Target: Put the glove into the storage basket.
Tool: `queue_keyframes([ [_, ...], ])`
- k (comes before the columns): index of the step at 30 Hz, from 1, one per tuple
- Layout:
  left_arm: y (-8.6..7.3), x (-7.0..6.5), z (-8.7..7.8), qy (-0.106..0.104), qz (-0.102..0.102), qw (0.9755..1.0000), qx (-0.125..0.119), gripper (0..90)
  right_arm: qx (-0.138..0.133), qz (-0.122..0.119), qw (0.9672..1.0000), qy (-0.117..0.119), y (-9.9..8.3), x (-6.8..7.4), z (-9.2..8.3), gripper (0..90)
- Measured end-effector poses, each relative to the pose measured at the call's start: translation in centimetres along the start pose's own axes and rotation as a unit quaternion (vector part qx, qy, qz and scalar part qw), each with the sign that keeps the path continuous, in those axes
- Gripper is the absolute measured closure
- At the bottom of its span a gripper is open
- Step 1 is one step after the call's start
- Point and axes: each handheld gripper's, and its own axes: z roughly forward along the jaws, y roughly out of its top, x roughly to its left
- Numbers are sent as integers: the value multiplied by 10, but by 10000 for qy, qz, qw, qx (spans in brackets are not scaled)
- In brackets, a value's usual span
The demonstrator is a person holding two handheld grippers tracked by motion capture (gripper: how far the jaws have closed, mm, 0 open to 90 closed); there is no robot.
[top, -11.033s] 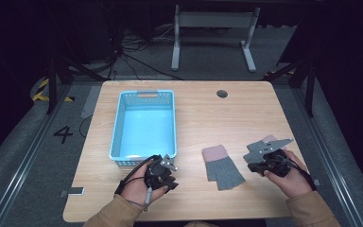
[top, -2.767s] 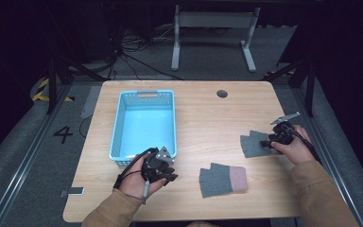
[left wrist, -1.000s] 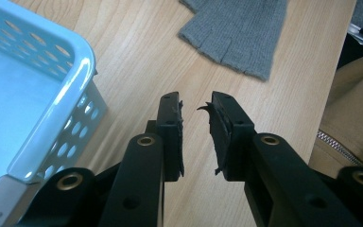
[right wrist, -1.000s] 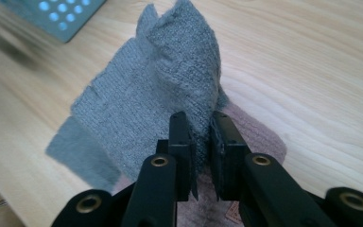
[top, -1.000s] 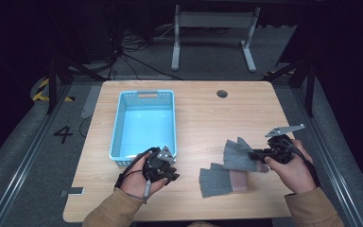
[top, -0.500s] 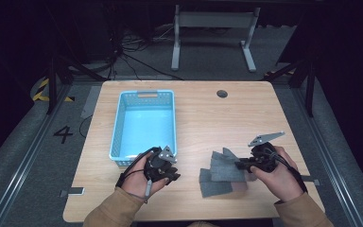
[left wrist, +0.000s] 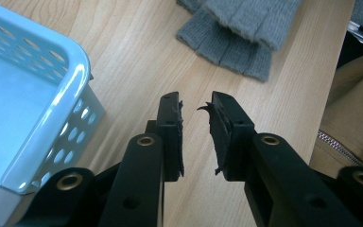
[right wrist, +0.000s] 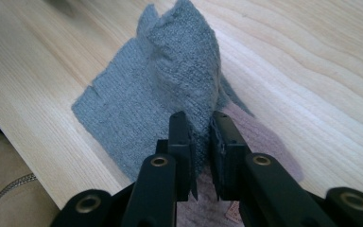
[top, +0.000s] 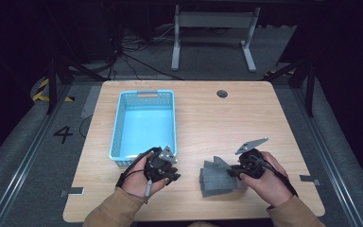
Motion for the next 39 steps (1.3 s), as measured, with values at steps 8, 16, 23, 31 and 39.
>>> queue_keyframes([
  [8,0,0,0,-13,-21,10000,0,744,105,-76,9999,-24,0,5,8,799],
  [16,0,0,1,-12,-17,10000,15,743,210,-162,9996,-9,-1,6,15,797],
  [23,0,0,1,-15,-13,10000,12,743,240,-218,9994,-86,0,9,18,795],
  [31,0,0,1,-8,-8,10000,19,743,311,-253,9991,-102,-1,10,20,791],
  [39,0,0,1,-15,0,10000,29,742,335,-343,9985,-262,0,13,21,784],
])
